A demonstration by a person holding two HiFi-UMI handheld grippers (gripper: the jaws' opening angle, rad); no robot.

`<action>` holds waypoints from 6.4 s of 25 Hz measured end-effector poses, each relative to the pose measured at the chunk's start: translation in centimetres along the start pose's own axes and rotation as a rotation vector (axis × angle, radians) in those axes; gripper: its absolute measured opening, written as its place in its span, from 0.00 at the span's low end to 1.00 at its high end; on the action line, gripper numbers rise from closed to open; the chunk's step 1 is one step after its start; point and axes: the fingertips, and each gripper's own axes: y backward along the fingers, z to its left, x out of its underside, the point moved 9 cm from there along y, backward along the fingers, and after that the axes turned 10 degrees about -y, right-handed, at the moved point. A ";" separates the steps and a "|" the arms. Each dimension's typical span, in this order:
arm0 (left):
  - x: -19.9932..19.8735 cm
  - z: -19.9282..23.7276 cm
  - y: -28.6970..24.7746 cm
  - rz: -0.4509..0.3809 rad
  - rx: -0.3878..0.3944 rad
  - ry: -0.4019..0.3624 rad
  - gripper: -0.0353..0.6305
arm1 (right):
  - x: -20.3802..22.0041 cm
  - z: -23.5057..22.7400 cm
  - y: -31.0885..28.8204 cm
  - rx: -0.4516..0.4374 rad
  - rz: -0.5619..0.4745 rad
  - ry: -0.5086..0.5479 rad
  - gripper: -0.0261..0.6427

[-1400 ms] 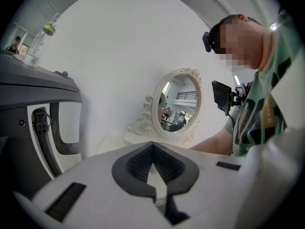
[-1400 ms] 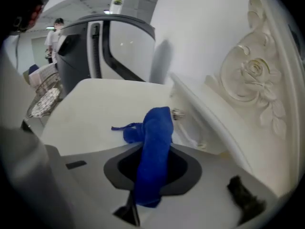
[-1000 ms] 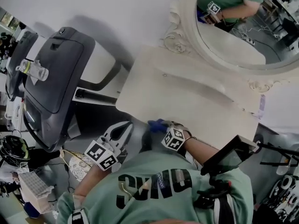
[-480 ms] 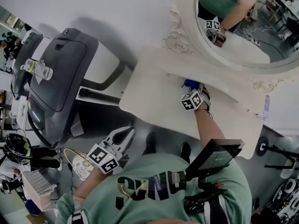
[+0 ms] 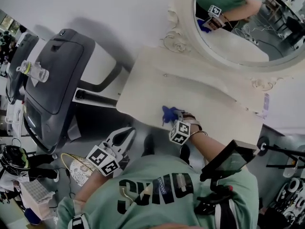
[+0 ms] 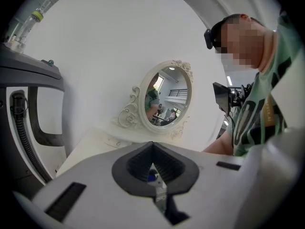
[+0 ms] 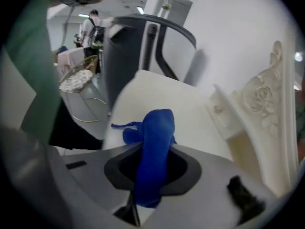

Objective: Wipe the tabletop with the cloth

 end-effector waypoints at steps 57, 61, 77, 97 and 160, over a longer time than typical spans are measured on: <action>0.2 -2.6 -4.8 0.035 0.078 -0.015 0.05 | 10.1 -5.6 4.0 0.133 0.034 -0.221 0.16; -0.1 -2.9 -5.9 0.028 0.103 -0.014 0.05 | 10.1 3.2 6.3 -0.085 0.008 -0.199 0.16; -0.2 -4.0 -7.1 0.079 0.105 -0.023 0.05 | 17.2 -19.1 4.2 0.475 0.007 -0.519 0.17; 0.4 -6.7 -10.0 0.097 0.185 -0.048 0.05 | 20.7 -18.9 7.9 0.429 -0.059 -0.584 0.17; 0.8 -11.5 -16.1 0.132 0.316 -0.087 0.05 | 28.1 4.9 15.4 0.021 -0.014 -0.594 0.16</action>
